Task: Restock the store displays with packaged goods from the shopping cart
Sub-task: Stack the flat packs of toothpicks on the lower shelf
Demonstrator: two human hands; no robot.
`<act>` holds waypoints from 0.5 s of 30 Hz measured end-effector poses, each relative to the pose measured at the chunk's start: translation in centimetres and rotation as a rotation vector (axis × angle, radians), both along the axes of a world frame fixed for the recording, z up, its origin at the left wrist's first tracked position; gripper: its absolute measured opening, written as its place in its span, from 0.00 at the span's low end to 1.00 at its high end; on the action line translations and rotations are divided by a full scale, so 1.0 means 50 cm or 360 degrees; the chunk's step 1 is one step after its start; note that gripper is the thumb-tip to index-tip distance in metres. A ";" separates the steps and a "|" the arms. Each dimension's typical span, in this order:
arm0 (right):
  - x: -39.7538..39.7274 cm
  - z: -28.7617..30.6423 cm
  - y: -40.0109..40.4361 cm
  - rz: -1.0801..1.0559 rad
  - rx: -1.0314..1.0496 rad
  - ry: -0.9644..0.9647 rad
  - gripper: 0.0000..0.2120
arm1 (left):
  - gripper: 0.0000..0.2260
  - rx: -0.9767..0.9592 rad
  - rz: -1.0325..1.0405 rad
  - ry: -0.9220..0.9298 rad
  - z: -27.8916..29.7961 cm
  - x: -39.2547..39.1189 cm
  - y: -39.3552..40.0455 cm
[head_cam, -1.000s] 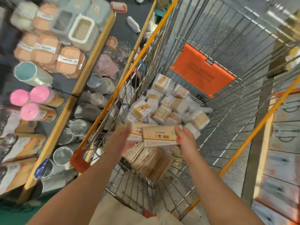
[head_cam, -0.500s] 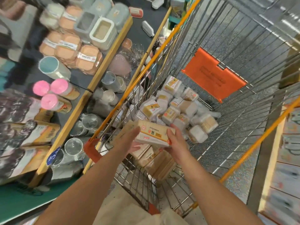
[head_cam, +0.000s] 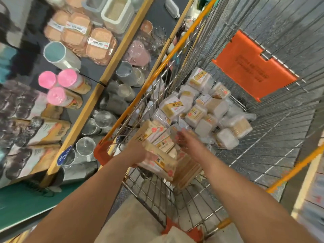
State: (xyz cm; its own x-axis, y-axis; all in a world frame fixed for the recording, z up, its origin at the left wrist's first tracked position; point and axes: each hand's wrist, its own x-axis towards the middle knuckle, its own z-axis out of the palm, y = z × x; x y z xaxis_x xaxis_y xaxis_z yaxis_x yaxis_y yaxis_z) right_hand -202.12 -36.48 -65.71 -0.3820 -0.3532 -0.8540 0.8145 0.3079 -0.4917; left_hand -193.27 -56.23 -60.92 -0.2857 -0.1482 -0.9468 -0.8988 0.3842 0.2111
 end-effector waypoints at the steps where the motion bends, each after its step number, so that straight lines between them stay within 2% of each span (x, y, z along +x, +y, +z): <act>1: -0.009 -0.010 -0.023 0.0094 0.0001 0.0022 0.20 | 0.48 -0.0029 -0.0001 -0.0021 -0.005 -0.001 -0.001; 3: -0.025 -0.026 -0.078 0.0250 0.0010 0.0082 0.23 | 0.45 -0.0072 -0.0119 -0.0140 -0.013 -0.003 0.006; 5: -0.031 -0.049 -0.133 0.0413 0.0016 0.0178 0.21 | 0.44 -0.0152 -0.0244 -0.0240 -0.025 -0.007 0.017; 8: -0.027 -0.085 -0.192 0.0618 0.0070 0.0293 0.20 | 0.47 -0.0145 -0.0251 -0.0308 -0.040 -0.009 0.022; 11: -0.027 -0.110 -0.211 0.0677 0.0252 0.0306 0.34 | 0.41 -0.0083 -0.0329 -0.0240 -0.047 -0.001 0.011; 13: -0.029 -0.115 -0.209 0.0780 0.0266 0.0353 0.32 | 0.37 -0.0020 -0.0347 -0.0162 -0.051 0.006 0.008; 15: -0.025 -0.115 -0.204 0.0822 0.0226 0.0330 0.26 | 0.39 0.0071 -0.0362 -0.0077 -0.046 0.007 0.008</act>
